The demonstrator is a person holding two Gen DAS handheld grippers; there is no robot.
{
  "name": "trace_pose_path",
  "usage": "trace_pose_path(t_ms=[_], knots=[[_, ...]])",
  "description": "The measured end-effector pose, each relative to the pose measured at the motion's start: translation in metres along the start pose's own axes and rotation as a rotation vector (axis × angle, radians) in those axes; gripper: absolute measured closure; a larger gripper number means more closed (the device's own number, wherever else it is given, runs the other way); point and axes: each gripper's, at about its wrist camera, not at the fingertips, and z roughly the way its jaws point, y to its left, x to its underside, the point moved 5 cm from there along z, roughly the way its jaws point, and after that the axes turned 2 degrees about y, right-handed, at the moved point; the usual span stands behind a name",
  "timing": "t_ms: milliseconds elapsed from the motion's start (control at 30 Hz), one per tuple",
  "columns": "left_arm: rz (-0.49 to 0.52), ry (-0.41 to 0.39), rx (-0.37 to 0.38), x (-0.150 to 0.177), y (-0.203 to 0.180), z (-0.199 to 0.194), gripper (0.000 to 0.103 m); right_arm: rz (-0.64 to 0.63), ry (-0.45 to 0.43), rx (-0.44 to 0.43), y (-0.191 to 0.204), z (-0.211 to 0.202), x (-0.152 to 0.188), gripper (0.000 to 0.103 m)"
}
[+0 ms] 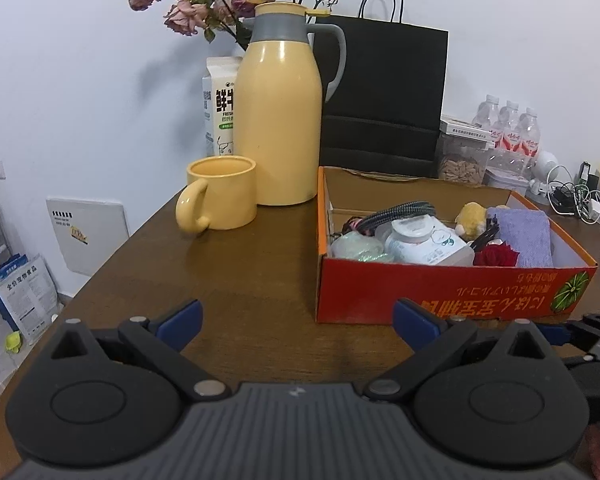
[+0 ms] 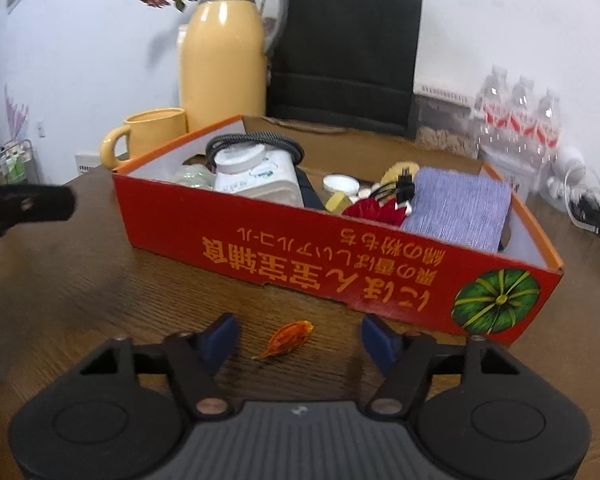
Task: Organize objects
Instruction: 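Move the right gripper to the orange leaf-shaped piece and grasp it, then carry the orange piece into the box and open the right gripper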
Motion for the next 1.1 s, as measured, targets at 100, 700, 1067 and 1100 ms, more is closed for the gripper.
trace_pose_path(t_ms=[100,700,1067,1100], knots=[[-0.001,0.004,0.002,0.002,0.001,-0.002,0.0,0.02,0.01,-0.012,0.001,0.003,0.002,0.048],[0.003,0.016,0.016,0.003,-0.007,0.0,0.0,0.051,-0.063,-0.045,-0.007,-0.016,0.004,0.09],[0.017,-0.026,0.038,-0.029,-0.031,0.007,0.0,0.031,-0.261,-0.011,-0.036,-0.058,-0.059,0.09],[0.02,-0.034,0.04,-0.034,-0.035,0.009,0.0,0.027,-0.269,-0.004,-0.038,-0.058,-0.066,0.09]])
